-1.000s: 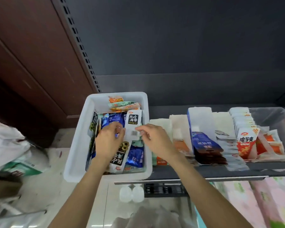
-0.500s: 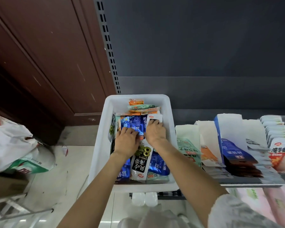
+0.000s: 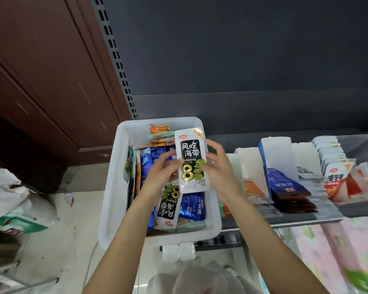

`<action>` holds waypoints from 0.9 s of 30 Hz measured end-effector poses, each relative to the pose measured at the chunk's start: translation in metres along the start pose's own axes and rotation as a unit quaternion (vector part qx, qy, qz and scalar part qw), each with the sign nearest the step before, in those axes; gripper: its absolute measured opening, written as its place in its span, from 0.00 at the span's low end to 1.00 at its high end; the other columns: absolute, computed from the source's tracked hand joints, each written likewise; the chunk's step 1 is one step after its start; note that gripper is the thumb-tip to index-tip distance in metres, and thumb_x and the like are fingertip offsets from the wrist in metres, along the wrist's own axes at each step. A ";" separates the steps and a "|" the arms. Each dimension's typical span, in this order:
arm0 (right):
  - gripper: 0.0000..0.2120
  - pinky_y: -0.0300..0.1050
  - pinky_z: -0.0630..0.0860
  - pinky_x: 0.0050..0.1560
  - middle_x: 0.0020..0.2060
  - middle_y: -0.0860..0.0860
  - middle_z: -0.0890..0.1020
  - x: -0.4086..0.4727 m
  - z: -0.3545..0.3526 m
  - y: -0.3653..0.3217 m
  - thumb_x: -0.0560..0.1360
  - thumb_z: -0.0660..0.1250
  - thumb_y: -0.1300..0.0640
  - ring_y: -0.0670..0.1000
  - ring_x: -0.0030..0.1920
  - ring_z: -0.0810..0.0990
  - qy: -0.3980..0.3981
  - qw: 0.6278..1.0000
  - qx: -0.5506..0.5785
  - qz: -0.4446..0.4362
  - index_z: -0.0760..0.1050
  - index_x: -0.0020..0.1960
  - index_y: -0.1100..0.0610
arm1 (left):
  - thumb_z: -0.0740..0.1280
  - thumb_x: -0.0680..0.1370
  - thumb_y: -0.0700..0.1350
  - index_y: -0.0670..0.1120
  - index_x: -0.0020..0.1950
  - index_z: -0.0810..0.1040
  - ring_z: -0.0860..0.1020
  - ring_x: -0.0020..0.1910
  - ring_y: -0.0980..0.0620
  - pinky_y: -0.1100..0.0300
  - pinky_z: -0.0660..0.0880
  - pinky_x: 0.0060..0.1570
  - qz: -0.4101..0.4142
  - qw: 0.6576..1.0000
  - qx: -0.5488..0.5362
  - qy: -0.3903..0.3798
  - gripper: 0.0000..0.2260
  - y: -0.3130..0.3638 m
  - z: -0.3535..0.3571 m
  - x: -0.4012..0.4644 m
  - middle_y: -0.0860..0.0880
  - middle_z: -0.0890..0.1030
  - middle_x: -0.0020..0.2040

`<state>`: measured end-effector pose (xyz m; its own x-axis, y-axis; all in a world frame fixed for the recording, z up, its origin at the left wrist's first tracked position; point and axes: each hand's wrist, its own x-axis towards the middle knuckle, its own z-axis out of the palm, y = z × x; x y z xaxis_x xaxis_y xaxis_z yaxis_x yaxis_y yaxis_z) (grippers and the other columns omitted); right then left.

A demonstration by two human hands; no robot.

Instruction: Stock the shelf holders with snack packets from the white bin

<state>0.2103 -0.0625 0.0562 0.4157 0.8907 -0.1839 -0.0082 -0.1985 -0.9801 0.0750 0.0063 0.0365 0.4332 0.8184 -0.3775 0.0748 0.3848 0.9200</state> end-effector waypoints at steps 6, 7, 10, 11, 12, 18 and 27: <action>0.30 0.33 0.77 0.45 0.56 0.44 0.76 -0.020 -0.057 0.003 0.74 0.68 0.63 0.41 0.55 0.76 0.082 0.996 0.046 -0.011 0.60 0.69 0.45 | 0.72 0.73 0.42 0.55 0.53 0.78 0.80 0.37 0.54 0.61 0.76 0.38 0.146 0.959 0.225 -0.092 0.11 0.024 0.038 -0.013 0.51 0.81 0.39; 0.30 0.32 0.77 0.45 0.55 0.42 0.75 -0.024 -0.073 0.001 0.74 0.69 0.61 0.40 0.54 0.76 0.094 0.995 0.023 -0.032 0.60 0.69 0.44 | 0.72 0.73 0.43 0.58 0.51 0.78 0.79 0.36 0.56 0.61 0.76 0.39 0.170 0.943 0.262 -0.114 0.12 0.028 0.045 -0.014 0.54 0.81 0.38; 0.16 0.37 0.77 0.42 0.46 0.42 0.82 -0.040 -0.129 -0.005 0.73 0.71 0.59 0.41 0.45 0.80 0.045 0.989 -0.103 -0.094 0.72 0.57 0.47 | 0.72 0.73 0.44 0.61 0.49 0.78 0.78 0.35 0.59 0.61 0.75 0.40 0.236 0.883 0.370 -0.168 0.12 0.039 0.076 -0.018 0.59 0.79 0.37; 0.10 0.36 0.76 0.39 0.41 0.42 0.83 -0.047 -0.147 -0.005 0.73 0.71 0.60 0.40 0.41 0.80 0.022 0.986 -0.134 -0.099 0.75 0.52 0.49 | 0.72 0.73 0.44 0.61 0.50 0.78 0.78 0.36 0.61 0.62 0.75 0.39 0.264 0.854 0.412 -0.178 0.12 0.041 0.089 -0.020 0.60 0.79 0.37; 0.07 0.36 0.76 0.37 0.39 0.42 0.83 -0.054 -0.164 -0.004 0.73 0.70 0.60 0.41 0.37 0.80 0.008 0.985 -0.141 -0.101 0.76 0.49 0.51 | 0.71 0.73 0.45 0.60 0.51 0.78 0.77 0.36 0.62 0.63 0.74 0.38 0.297 0.822 0.451 -0.180 0.11 0.043 0.104 -0.022 0.62 0.79 0.37; 0.06 0.37 0.77 0.41 0.39 0.41 0.83 -0.094 -0.247 0.008 0.76 0.66 0.60 0.40 0.40 0.80 0.111 0.980 -0.092 -0.137 0.77 0.47 0.50 | 0.68 0.75 0.47 0.56 0.54 0.80 0.79 0.45 0.59 0.61 0.77 0.41 0.504 0.722 0.467 -0.089 0.09 0.021 0.208 -0.018 0.59 0.82 0.48; 0.05 0.56 0.80 0.46 0.41 0.51 0.83 -0.074 -0.327 0.045 0.75 0.64 0.51 0.49 0.41 0.81 0.329 0.938 -0.099 -0.054 0.78 0.45 0.47 | 0.66 0.76 0.48 0.52 0.71 0.66 0.66 0.66 0.52 0.58 0.63 0.65 0.375 0.770 0.513 -0.055 0.24 -0.012 0.301 0.023 0.51 0.71 0.67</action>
<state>0.4768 -0.2713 0.0506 0.8756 0.4784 0.0666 0.2091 -0.2511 -0.9451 0.3542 -0.1077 0.0479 0.7692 0.5839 0.2595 0.4132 -0.7643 0.4950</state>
